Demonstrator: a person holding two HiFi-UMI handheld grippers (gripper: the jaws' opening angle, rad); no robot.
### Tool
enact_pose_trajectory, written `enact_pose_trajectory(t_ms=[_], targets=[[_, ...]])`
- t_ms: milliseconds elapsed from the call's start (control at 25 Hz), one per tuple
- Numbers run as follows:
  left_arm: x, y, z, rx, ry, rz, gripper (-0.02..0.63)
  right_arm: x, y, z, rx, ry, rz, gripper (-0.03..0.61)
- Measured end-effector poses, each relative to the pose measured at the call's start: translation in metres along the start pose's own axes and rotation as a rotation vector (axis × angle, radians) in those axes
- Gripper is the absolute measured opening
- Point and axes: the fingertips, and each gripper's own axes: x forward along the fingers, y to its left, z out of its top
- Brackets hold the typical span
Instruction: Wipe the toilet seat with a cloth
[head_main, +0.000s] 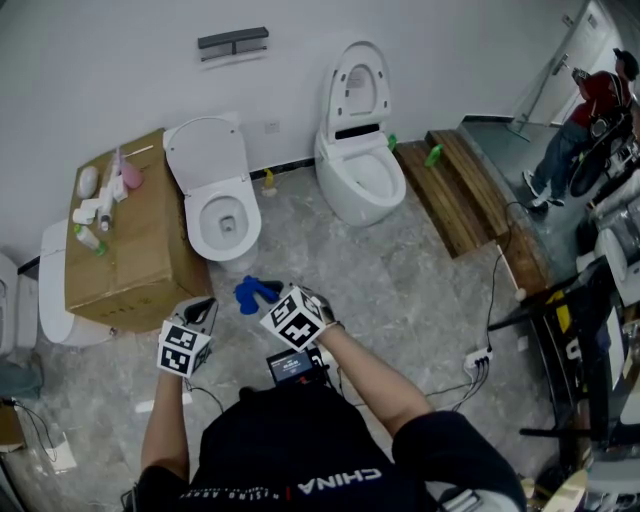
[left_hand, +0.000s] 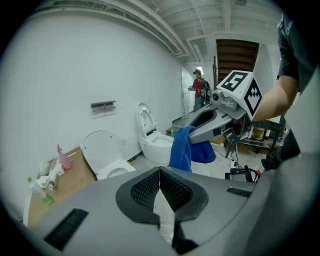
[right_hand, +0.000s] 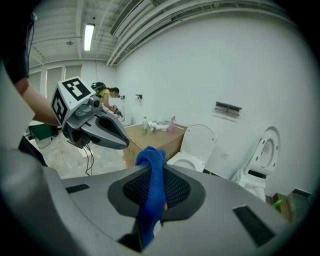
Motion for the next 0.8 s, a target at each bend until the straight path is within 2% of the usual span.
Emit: enact_pose_trajectory(t_ms=[160, 400, 600, 800], targets=[[0.008, -0.006, 0.007, -0.033, -0.008, -0.001, 0.012, -0.004, -0.008, -0.010, 0.014, 0.001, 0.009, 0.046], [0.029, -0.013, 0.018, -0.042, 0.001, 0.013, 0.012, -0.009, -0.031, -0.020, 0.027, -0.005, 0.020, 0.048], [0.051, -0.021, 0.019, -0.038, 0.052, 0.050, 0.012, -0.015, -0.054, -0.035, 0.043, -0.016, 0.041, 0.046], [0.063, -0.023, 0.030, -0.103, 0.029, 0.093, 0.011, -0.023, -0.074, -0.053, 0.033, 0.000, 0.072, 0.046]])
